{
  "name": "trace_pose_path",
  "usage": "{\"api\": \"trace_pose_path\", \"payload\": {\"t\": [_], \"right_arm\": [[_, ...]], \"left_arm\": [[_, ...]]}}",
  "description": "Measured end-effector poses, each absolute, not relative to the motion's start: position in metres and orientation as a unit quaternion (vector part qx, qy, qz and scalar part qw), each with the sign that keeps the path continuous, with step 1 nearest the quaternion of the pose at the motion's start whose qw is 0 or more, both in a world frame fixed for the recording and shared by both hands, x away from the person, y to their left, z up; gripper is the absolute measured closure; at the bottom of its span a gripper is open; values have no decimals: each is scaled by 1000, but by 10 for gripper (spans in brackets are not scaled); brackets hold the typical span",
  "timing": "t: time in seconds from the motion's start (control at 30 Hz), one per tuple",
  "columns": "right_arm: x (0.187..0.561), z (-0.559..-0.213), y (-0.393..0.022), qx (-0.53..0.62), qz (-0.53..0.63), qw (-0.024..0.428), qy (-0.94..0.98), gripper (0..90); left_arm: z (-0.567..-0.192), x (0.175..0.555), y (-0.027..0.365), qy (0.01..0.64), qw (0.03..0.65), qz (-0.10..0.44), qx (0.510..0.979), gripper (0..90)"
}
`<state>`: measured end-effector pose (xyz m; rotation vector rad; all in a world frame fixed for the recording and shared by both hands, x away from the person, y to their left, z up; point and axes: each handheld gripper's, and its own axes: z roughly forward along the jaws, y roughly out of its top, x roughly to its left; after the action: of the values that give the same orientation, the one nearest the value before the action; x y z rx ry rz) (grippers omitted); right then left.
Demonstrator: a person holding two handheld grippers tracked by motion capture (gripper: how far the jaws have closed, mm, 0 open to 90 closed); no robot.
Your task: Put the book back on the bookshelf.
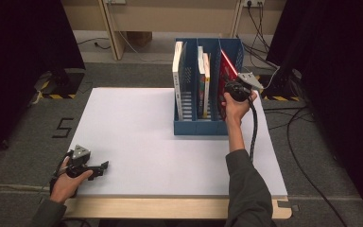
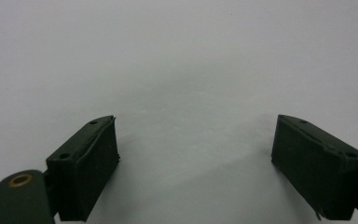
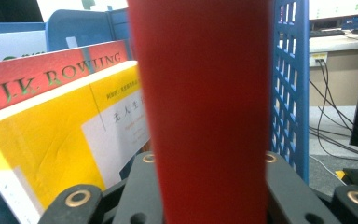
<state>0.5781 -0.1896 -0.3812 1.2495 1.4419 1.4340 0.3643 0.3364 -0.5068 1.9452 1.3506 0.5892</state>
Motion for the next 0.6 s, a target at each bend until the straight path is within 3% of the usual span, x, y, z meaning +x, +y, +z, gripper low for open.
{"api": "trace_pose_path", "payload": {"t": [0.6], "right_arm": [[553,-384,-202,480,555,338,589,702]], "left_arm": [[-507,364,336,519,343,227,749,134]]}}
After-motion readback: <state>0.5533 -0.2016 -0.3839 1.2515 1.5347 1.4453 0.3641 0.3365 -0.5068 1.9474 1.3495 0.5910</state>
